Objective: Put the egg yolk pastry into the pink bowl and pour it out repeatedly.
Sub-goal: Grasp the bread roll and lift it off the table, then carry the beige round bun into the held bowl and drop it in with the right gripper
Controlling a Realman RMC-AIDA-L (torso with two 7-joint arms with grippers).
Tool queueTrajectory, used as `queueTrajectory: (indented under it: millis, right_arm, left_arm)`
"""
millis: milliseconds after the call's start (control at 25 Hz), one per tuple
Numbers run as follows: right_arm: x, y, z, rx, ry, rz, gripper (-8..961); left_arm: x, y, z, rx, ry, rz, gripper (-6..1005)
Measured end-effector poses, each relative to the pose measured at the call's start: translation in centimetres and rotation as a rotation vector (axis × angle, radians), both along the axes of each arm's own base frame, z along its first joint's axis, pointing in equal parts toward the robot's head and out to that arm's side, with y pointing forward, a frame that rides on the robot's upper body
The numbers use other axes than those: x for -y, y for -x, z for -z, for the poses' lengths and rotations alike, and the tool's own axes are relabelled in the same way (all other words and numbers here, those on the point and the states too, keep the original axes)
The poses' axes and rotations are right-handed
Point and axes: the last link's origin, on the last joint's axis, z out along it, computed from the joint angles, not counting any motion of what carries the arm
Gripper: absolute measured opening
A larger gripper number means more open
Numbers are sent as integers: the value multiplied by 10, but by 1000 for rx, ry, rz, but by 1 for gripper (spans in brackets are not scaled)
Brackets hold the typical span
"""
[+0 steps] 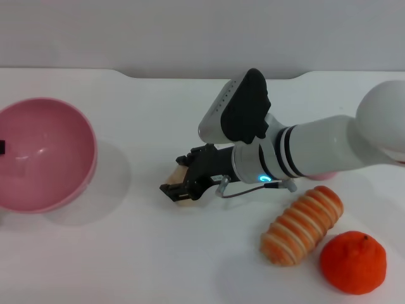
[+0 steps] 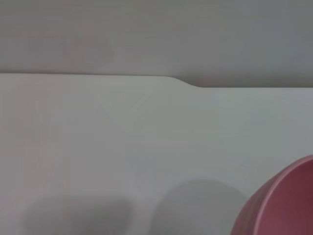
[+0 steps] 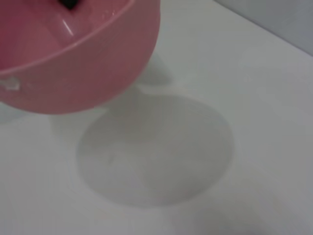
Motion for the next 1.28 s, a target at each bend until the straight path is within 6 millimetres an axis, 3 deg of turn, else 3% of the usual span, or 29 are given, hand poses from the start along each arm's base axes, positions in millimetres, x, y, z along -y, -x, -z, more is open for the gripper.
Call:
queueTrajectory:
  millis: [240, 680, 1040, 1200, 1280]
  right_arm:
    - [3, -3, 4, 11, -2, -2, 680]
    - [4, -13, -7, -33, -8, 55, 524]
    - [-5, -23, -59, -188, -62, 76, 452]
    - [-9, 0, -99, -289, -99, -47, 434]
    - [-3, 28, -123, -335, -73, -192, 425]
  left_arm:
    - [-2, -4, 3, 0, 12, 12, -2]
    - [-8, -14, 19, 0, 56, 35, -2]
    - [-21, -24, 39, 23, 117, 52, -1]
    - [-29, -31, 56, 28, 164, 69, -2]
    - [-36, -39, 71, 29, 199, 81, -2]
